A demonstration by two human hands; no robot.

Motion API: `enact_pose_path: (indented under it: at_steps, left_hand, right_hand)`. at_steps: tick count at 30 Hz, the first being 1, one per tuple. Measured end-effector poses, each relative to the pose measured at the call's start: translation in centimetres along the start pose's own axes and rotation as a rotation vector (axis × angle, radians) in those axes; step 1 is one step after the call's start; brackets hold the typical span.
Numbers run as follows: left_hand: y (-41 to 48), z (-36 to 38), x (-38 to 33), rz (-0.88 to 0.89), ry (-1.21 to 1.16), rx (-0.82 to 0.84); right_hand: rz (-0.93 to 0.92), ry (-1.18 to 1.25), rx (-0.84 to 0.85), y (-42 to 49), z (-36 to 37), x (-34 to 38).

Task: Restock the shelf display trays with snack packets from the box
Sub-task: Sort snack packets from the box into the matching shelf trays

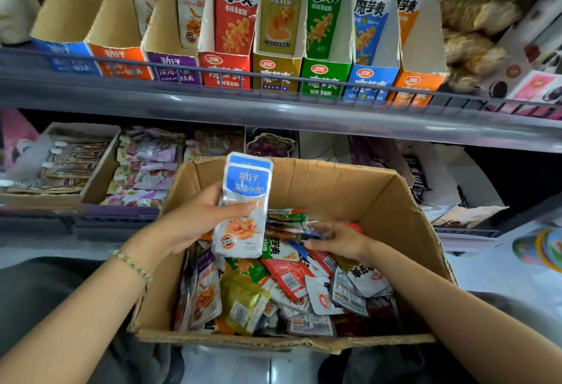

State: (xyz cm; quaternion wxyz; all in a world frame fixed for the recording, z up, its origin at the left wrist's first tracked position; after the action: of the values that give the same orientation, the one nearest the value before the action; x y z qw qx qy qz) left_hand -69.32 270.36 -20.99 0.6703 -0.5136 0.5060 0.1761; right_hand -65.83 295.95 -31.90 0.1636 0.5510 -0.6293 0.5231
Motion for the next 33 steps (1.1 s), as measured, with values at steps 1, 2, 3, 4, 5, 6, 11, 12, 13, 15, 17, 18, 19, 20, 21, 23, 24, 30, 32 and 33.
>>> enact_pose_path:
  at_steps: [1, 2, 3, 4, 5, 6, 11, 12, 13, 15, 17, 18, 19, 20, 21, 23, 24, 30, 32, 33]
  left_hand:
    - [0.0, -0.1, 0.1, -0.006, -0.006, -0.013]
    - [0.0, -0.2, 0.1, -0.016, -0.012, -0.025]
    - [0.0, -0.2, 0.1, -0.022, -0.016, -0.024]
    - [-0.2, -0.1, -0.1, -0.021, -0.018, -0.004]
    - [-0.3, 0.1, -0.2, -0.006, -0.025, 0.029]
    - [-0.5, 0.3, -0.5, 0.007, -0.037, 0.052]
    - [-1.1, 0.5, -0.9, 0.044, -0.025, 0.033]
    - [-1.1, 0.4, -0.8, 0.049, -0.014, 0.013]
    - [-1.0, 0.2, -0.8, 0.054, -0.018, -0.016]
    - [-1.1, -0.3, -1.0, 0.070, -0.077, -0.087]
    - [-1.2, -0.6, -1.4, 0.084, -0.130, -0.141]
    - [-1.3, -0.4, -1.7, 0.090, -0.139, -0.144]
    - [-1.4, 0.1, -2.0, 0.089, -0.121, -0.121]
    - [-1.7, 1.0, -2.2, 0.078, -0.090, -0.074]
    - [-1.6, 2.0, -2.2, 0.068, -0.048, -0.019]
    - [-1.4, 3.6, -2.0, 0.061, -0.034, 0.019]
    - [-1.4, 4.0, -2.0, 0.064, -0.073, -0.002]
    - [-1.4, 4.1, -2.4, 0.122, -0.216, -0.138]
    - [-1.0, 4.0, -2.2, 0.120, -0.166, -0.151]
    - [-0.7, 4.1, -1.9, 0.109, -0.138, -0.146]
  right_hand:
    - [0.002, -0.049, 0.000, 0.2, 0.1, -0.2]
    - [0.007, -0.078, 0.007, 0.4, 0.2, -0.6]
    - [0.003, -0.100, 0.025, 0.3, 0.4, -0.7]
    - [-0.015, -0.116, 0.045, 0.3, 0.6, -0.7]
    - [-0.049, -0.118, 0.062, 0.3, 0.7, -0.6]
    - [-0.101, -0.128, 0.064, 0.3, 0.7, -0.3]
    - [-0.355, -0.138, -0.068, -0.7, 0.3, 3.3]
    - [-0.387, -0.092, -0.107, -1.1, -0.1, 4.4]
    - [-0.422, -0.036, -0.144, -1.7, -0.6, 5.7]
    - [-0.466, 0.133, -0.214, -3.0, -1.8, 8.1]
    - [-0.462, 0.282, -0.242, -4.2, -2.6, 9.9]
    - [-0.454, 0.314, -0.235, -4.6, -2.6, 10.6]
    - [-0.453, 0.318, -0.234, -5.0, -2.3, 11.2]
    - [-0.462, 0.321, -0.252, -5.2, -1.9, 11.6]
    - [-0.476, 0.338, -0.288, -5.3, -1.5, 12.0]
    - [-0.492, 0.401, -0.368, -5.6, -0.7, 12.5]
    - [-0.497, 0.434, -0.383, -5.7, -0.4, 12.6]
    - [-0.617, 0.402, -0.347, -6.7, -0.6, 14.0]
    - [-0.614, 0.363, -0.419, -6.9, -1.7, 14.0]
    - [-0.606, 0.322, -0.444, -7.0, -1.9, 13.9]
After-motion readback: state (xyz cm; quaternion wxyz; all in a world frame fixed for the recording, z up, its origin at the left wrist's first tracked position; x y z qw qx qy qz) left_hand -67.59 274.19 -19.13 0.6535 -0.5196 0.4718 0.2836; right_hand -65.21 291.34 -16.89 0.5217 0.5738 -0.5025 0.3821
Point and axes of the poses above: each hand's wrist, its own y-axis towards the middle knuckle, its own z-axis out of the palm, x = y × z, the point moved 5 cm from there along y, towards the middle knuckle, and after that the axes turned 8 degrees about -z, right-handed, at the moved point
